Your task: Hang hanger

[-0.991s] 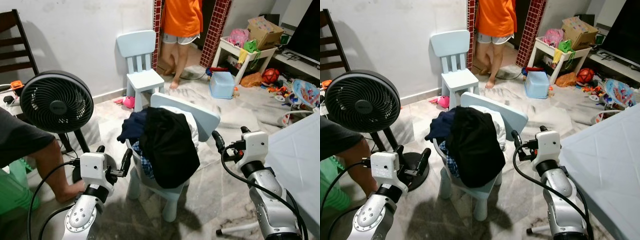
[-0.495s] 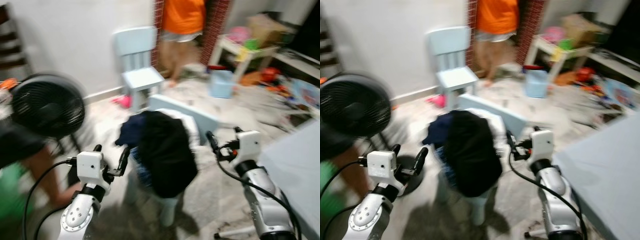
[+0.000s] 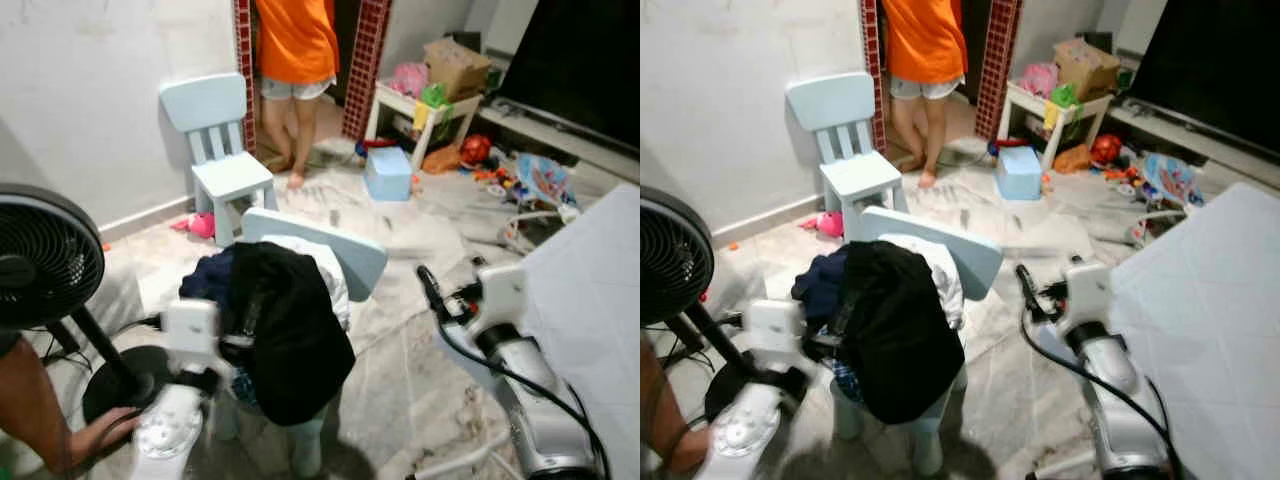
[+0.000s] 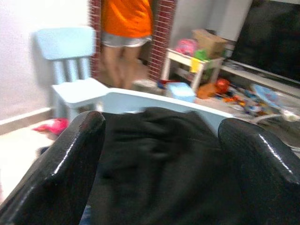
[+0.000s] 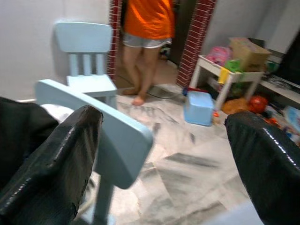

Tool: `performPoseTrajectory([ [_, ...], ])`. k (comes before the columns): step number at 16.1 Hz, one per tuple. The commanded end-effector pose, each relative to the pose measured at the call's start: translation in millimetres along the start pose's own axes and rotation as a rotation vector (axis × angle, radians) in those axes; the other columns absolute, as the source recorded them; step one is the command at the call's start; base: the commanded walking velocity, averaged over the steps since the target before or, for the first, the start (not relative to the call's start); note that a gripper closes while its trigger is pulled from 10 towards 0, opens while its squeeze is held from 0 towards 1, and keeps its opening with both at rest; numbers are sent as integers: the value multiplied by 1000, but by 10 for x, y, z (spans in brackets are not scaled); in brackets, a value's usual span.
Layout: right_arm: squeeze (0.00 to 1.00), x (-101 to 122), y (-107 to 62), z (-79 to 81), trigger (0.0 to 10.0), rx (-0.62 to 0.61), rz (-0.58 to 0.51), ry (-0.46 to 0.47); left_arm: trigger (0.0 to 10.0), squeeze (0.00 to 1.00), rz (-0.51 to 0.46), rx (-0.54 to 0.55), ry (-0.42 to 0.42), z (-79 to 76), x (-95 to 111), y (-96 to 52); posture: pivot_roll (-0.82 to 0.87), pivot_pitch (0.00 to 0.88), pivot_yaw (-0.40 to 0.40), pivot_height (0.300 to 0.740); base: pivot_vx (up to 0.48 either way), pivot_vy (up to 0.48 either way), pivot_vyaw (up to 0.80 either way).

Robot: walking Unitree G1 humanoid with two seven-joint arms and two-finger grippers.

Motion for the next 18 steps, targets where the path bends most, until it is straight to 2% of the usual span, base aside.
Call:
performPoseTrajectory([
  [1,0,43,18,19,10000,8,-12,6,10000,0,19,28,22,63,-21,-4,-48,0,-83,740,0,0,0],
  [3,0,-2,3,89,10000,54,13,-77,10000,0,36,40,21,71,-49,13,-49,0,-84,740,0,0,275],
  [5,0,52,17,131,10000,66,-9,-97,10000,0,19,47,6,55,12,66,-52,0,-89,740,0,0,800],
  [8,0,12,-11,107,10000,50,5,-69,10000,0,57,59,-28,23,-42,83,-62,0,-88,740,0,0,704],
  [11,0,42,-21,52,10000,32,1,-47,10000,0,102,90,-106,61,-90,139,-71,0,-89,740,0,0,0],
  [16,0,57,-33,66,10000,43,4,-46,10000,0,101,79,-156,14,-81,177,-80,0,-100,740,0,0,0],
  [18,0,75,-42,59,10000,41,3,-44,10000,0,131,111,-243,-31,-105,258,-84,0,-119,740,0,0,0],
])
Point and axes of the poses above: a point about 5 cm out from each wrist's last joint towards the gripper, its own y axis pointing out of the wrist towards the gripper, its own x axis along the axis of the wrist's last joint, z = x × y, the point moved 2 cm from there along y, pointing out of the wrist towards the gripper, and after that the axes turned 13 degrees about y, right-handed, at the moved point
